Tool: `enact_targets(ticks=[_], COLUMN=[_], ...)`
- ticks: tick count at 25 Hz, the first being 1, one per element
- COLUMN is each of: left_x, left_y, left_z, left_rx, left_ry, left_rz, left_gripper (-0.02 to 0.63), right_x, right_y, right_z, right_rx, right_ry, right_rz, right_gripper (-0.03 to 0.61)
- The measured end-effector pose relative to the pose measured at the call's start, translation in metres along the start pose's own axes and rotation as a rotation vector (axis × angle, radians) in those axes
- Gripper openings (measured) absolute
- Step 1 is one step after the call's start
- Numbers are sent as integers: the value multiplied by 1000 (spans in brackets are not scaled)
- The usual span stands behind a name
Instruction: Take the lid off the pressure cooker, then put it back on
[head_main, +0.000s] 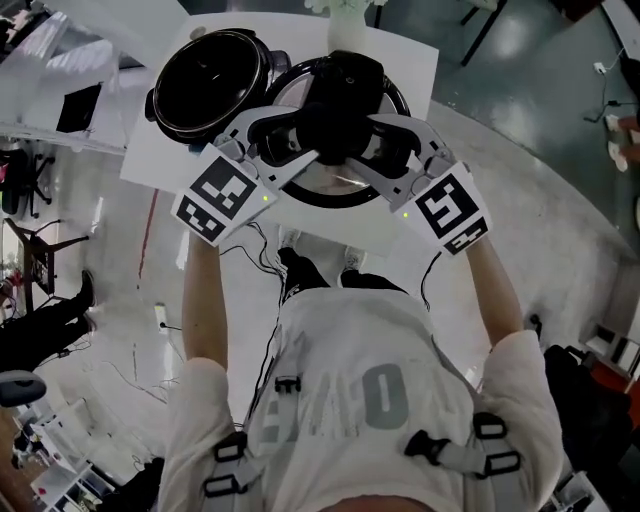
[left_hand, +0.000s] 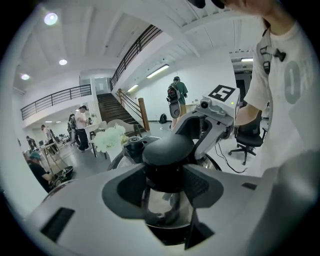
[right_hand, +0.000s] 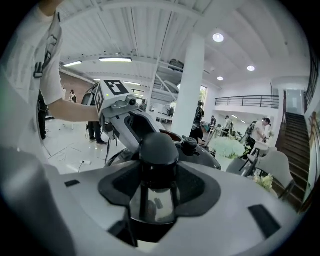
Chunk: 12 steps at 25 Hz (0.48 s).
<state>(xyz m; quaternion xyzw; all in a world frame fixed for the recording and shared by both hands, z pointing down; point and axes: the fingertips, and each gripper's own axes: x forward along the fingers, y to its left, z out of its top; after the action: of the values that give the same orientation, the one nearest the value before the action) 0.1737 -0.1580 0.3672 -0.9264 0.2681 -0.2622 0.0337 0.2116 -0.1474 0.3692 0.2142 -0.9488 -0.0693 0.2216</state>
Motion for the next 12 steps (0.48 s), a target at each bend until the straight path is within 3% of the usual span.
enact_targets(ticks=[7, 12], left_x=[-46, -78], left_y=[51, 100], left_z=[31, 24], left_rx=[69, 86], left_ry=[-4, -2], left_rz=[85, 106], left_gripper=[218, 218], right_x=[23, 67], right_y=[-18, -26], right_z=[68, 105], right_rx=[-73, -76], right_ry=[-70, -95], right_rz=[-22, -28], right_gripper=[224, 224])
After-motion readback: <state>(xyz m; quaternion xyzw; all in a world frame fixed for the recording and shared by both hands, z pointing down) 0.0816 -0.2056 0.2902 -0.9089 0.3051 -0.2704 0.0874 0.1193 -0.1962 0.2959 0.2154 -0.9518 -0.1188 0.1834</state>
